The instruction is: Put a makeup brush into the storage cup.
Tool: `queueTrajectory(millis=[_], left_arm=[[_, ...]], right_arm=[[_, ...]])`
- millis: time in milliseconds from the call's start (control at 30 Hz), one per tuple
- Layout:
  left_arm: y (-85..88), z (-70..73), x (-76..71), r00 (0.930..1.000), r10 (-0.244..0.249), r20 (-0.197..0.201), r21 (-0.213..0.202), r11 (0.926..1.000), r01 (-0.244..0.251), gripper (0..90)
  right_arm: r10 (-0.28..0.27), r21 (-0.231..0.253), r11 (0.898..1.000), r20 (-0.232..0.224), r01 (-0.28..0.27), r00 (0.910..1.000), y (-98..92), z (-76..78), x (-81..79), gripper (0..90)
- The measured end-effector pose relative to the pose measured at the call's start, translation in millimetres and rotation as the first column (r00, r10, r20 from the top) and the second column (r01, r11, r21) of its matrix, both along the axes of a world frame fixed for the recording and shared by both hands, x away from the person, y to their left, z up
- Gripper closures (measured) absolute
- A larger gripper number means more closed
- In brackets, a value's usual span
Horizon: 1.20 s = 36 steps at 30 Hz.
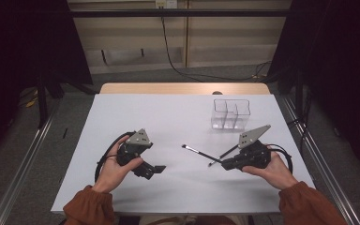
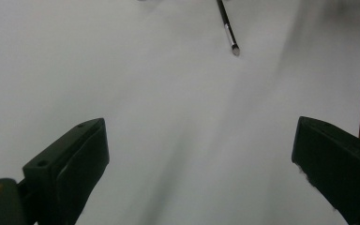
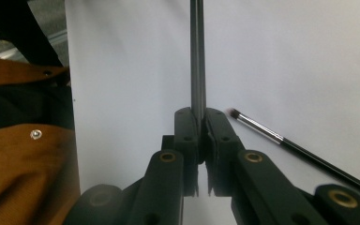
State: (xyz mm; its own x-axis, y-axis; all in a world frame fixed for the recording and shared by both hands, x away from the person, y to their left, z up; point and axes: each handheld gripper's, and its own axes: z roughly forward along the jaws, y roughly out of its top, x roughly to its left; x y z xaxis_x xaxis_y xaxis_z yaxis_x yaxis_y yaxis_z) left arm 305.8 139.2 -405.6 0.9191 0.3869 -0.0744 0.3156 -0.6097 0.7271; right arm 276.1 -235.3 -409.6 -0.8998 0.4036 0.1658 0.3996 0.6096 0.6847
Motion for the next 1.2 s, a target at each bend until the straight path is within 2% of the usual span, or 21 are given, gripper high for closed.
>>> queueTrajectory(millis=[200,300,400,500,700,867,900,1067,1200], left_arm=[[-0.2,-1.7,-1.8,1.0,0.009,-0.002,-0.016,0.9998,-0.009,4.2],[0.6,-2.9,-2.4,1.0,0.008,0.001,-0.011,0.9999,-0.008,4.2],[0.5,-4.1,-2.6,0.9999,0.013,0.0,-0.015,0.9998,-0.013,4.2],[0.3,-4.5,-2.0,0.9999,0.014,0.001,-0.017,0.9998,-0.014,4.1],[0.8,-5.1,-1.8,0.9998,0.019,0.001,-0.029,0.9994,-0.019,3.7],[0.4,-6.0,-2.5,0.9998,0.017,0.008,-0.032,0.9993,-0.017,3.8],[0.2,-6.5,-2.9,0.9998,0.017,0.001,-0.044,0.9989,-0.017,3.9],[0.0,-6.5,-3.3,0.9998,0.022,0.004,-0.066,0.9976,-0.021,3.7],[-0.8,-7.1,-4.4,0.9997,0.024,0.01,-0.079,0.9966,-0.023,3.7]], right_arm=[[-0.032,0.108,0.994,-0.01,0.033,0.9994,-3.3,-9.8,-2.6,84.3],[-0.059,0.178,0.982,-0.006,0.059,0.9982,-6.5,-14.1,-3.3,84.3],[-0.077,0.217,0.973,0.0,0.075,0.997,-8.5,-17.3,-4.2,84.4],[-0.081,0.229,0.97,0.01,0.077,0.9966,-8.6,-18.3,-5.4,84.3],[-0.098,0.276,0.958,0.047,0.082,0.994,-6.9,-17.5,-8.0,84.3],[-0.112,0.299,0.95,0.052,0.091,0.9923,-5.7,-19.6,-8.5,84.3],[-0.116,0.302,0.949,0.058,0.093,0.9916,-5.4,-20.1,-8.6,84.3],[-0.127,0.357,0.93,0.081,0.09,0.9886,-5.9,-20.1,-9.5,84.3],[-0.133,0.376,0.923,0.095,0.088,0.9865,-5.9,-20.0,-11.7,84.3]])
